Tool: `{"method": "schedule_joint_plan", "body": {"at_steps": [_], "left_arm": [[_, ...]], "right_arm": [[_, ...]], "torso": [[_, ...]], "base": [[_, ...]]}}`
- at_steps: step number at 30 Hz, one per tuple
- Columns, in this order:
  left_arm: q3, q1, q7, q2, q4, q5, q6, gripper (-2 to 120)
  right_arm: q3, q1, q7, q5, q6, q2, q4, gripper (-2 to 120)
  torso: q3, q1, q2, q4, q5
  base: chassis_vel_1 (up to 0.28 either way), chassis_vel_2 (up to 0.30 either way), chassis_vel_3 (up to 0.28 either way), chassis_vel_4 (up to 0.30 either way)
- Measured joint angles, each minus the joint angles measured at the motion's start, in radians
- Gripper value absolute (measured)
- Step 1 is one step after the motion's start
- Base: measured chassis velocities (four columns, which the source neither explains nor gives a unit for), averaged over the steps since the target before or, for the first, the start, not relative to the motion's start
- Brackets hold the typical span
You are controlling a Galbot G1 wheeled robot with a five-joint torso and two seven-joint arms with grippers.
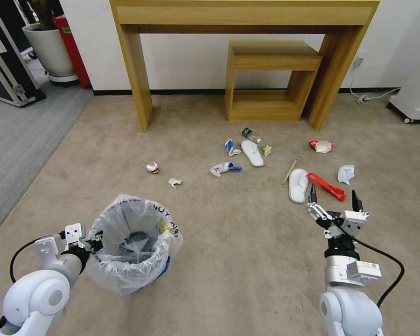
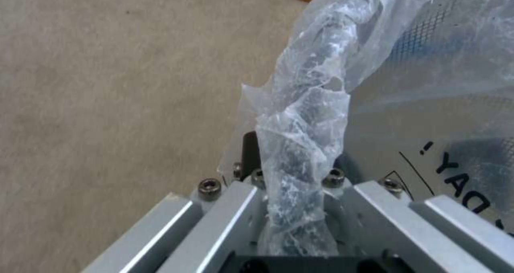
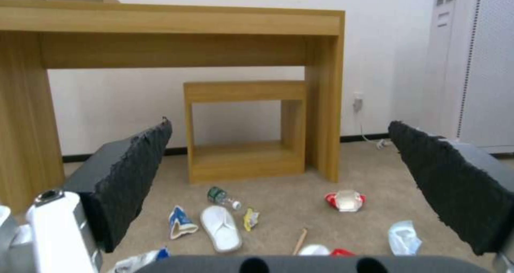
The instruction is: Pick up the trash bin and place the garbage on the floor into it.
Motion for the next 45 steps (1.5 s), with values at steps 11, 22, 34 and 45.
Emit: {"method": "schedule_joint_plan", "body": {"at_steps": [11, 22, 34, 45], "left_arm": [[0.006, -0.006, 0.0, -0.002, 0.01, 0.001, -0.002, 1], [0.012, -0.024, -0.001, 0.006, 0.03, -0.005, -0.002, 1], [0.014, -0.027, -0.001, 0.005, 0.037, -0.005, -0.007, 1], [0.014, -0.025, -0.001, 0.003, 0.037, -0.002, -0.01, 1]], "right_arm": [[-0.008, 0.01, 0.004, 0.0, -0.001, 0.002, -0.012, 100], [-0.011, 0.031, 0.015, -0.02, 0.009, 0.01, -0.029, 100], [-0.01, 0.032, 0.018, -0.027, 0.005, 0.019, -0.031, 100], [-0.008, 0.026, 0.014, -0.03, 0.011, 0.02, -0.031, 100]], "torso": [[0.0, 0.0, 0.0, 0.0, -0.0002], [0.0, 0.0, 0.0, 0.0, -0.0002], [0.0, 0.0, 0.0, 0.0, -0.0002], [0.0, 0.0, 0.0, 0.0, -0.0002]], "base": [[-0.124, 0.123, 0.128, -0.133], [-0.068, 0.063, 0.062, -0.062], [0.0, 0.0, 0.0, 0.0], [0.076, 0.077, -0.078, -0.082]]}}
